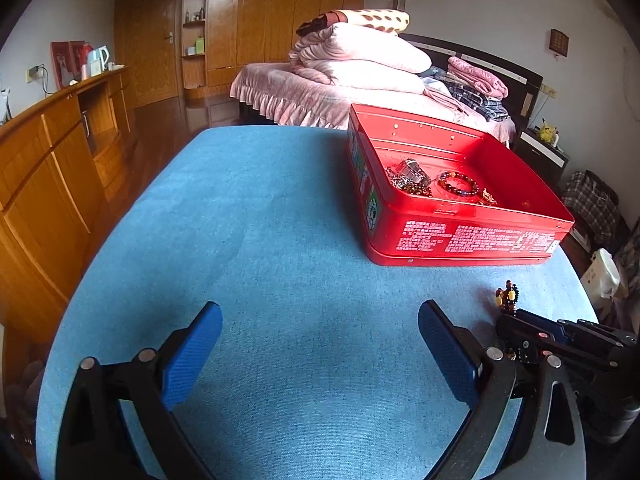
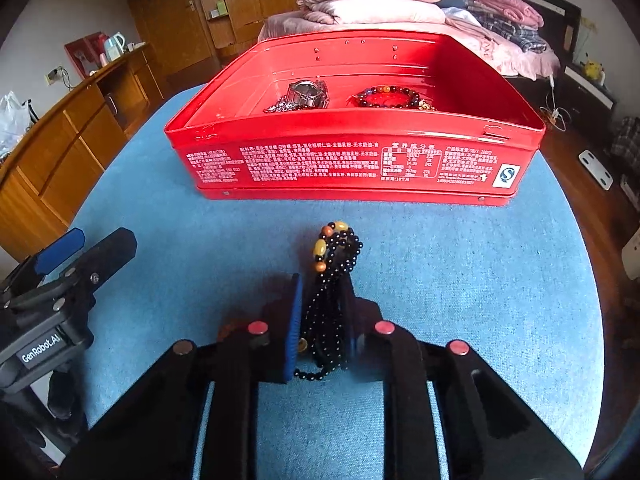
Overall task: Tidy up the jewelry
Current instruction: 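Grasp the brown ring with the left tool while the right tool holds the necklace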
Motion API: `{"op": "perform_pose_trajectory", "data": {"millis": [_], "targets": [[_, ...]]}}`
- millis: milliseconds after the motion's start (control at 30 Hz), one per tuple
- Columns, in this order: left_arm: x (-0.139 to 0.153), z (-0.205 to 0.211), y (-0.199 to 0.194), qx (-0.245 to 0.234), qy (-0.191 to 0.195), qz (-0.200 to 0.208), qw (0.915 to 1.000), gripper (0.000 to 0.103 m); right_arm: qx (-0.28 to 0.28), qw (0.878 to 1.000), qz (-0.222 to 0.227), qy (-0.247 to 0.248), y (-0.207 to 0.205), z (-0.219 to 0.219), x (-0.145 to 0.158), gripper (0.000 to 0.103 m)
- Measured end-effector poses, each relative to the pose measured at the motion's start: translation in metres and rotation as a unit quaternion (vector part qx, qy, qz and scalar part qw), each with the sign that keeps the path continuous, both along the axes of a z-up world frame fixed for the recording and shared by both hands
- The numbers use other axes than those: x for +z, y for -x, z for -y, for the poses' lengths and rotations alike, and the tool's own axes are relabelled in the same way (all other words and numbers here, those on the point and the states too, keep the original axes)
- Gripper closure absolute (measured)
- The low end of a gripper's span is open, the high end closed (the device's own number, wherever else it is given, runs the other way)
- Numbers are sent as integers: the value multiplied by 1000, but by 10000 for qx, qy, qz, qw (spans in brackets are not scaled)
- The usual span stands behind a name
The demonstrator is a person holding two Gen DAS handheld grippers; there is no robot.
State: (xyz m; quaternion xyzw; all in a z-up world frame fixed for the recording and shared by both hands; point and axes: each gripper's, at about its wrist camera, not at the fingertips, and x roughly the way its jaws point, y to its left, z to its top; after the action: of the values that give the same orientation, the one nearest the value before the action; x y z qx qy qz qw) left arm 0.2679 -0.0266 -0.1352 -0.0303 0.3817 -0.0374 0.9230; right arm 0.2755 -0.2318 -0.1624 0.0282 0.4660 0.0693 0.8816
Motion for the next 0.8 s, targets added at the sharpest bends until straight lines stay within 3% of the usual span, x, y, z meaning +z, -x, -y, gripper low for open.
{"op": "perform_pose_trajectory", "data": {"millis": [433,800], "targets": [[-4,60,22,-566,110,-197,9981,6,-621,9979,168,-119,28,71,13,87],[-13,104,33,-866,164,-381,9954,9,-779,9965,165,-260,46,98,8,87]]}}
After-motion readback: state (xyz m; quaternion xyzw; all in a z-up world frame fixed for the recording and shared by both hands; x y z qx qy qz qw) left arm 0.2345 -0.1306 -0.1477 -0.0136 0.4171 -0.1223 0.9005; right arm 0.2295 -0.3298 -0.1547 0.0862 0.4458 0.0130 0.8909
